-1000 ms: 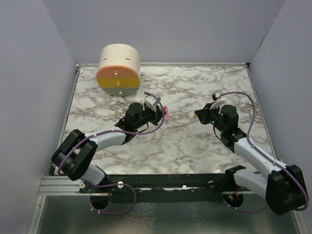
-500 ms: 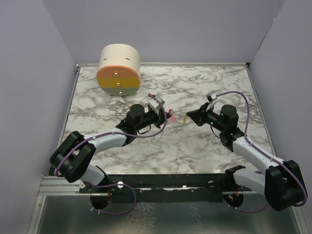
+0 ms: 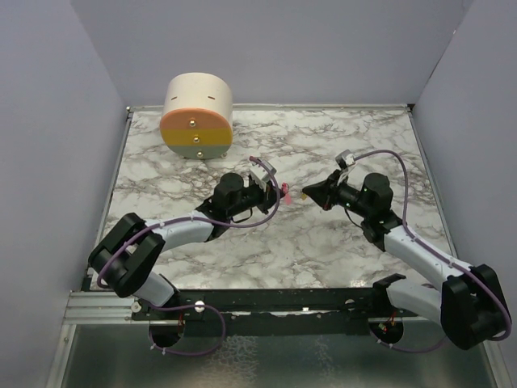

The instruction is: Put the keys on the keyring

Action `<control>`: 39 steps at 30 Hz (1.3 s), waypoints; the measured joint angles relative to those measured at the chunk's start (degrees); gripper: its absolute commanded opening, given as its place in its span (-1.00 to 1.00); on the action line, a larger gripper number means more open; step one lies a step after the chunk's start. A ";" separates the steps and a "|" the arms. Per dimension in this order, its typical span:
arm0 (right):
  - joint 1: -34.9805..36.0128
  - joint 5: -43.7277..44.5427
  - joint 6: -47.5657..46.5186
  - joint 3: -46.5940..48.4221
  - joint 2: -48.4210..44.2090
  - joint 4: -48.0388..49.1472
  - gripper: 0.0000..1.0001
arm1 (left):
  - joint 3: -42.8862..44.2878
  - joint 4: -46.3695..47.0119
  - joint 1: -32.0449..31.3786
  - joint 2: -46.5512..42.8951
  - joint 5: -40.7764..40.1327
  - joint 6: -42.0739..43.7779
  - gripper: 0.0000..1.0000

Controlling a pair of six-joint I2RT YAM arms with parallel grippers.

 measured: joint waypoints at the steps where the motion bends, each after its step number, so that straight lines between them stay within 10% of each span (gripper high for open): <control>1: 0.28 -0.04 0.00 0.11 0.02 0.02 -0.98 | 0.07 0.02 0.00 0.07 -0.07 -0.15 -1.00; 39: 6.78 2.75 3.41 0.74 5.75 5.18 -0.98 | 1.77 0.02 -1.09 1.60 -0.37 -0.74 -1.00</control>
